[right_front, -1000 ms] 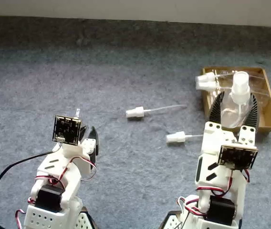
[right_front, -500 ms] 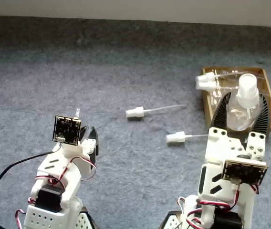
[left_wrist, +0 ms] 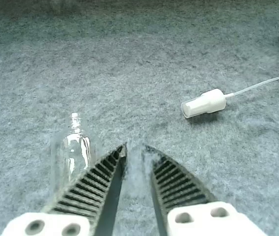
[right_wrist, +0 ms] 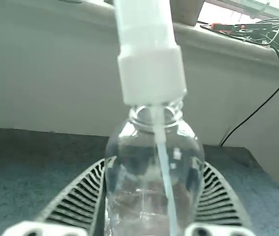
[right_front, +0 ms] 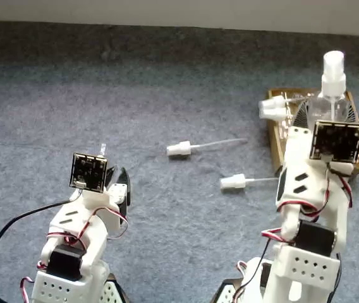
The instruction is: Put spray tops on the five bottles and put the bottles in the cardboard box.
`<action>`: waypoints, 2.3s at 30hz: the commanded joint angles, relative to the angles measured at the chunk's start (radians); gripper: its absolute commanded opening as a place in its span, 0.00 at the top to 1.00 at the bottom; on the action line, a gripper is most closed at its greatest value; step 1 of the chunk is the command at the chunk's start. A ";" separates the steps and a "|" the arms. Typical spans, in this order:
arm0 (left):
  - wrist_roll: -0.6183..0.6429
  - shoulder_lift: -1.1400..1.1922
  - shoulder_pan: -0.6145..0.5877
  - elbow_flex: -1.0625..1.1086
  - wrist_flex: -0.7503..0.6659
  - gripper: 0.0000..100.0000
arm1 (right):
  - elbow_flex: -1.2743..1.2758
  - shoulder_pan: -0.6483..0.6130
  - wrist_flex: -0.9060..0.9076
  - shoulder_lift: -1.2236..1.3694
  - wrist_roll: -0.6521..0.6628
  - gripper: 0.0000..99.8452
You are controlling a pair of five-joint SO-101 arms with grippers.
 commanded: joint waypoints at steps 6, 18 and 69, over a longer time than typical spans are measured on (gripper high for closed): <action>-0.002 -0.012 -0.010 0.035 -0.069 0.99 | -0.050 0.105 -0.209 0.182 -0.057 0.86; -0.002 -0.012 -0.007 0.039 -0.071 0.99 | -0.051 0.168 -0.487 0.553 -0.345 0.86; -0.002 -0.012 -0.010 0.041 -0.071 0.99 | -0.064 0.091 -1.532 1.604 -0.072 0.86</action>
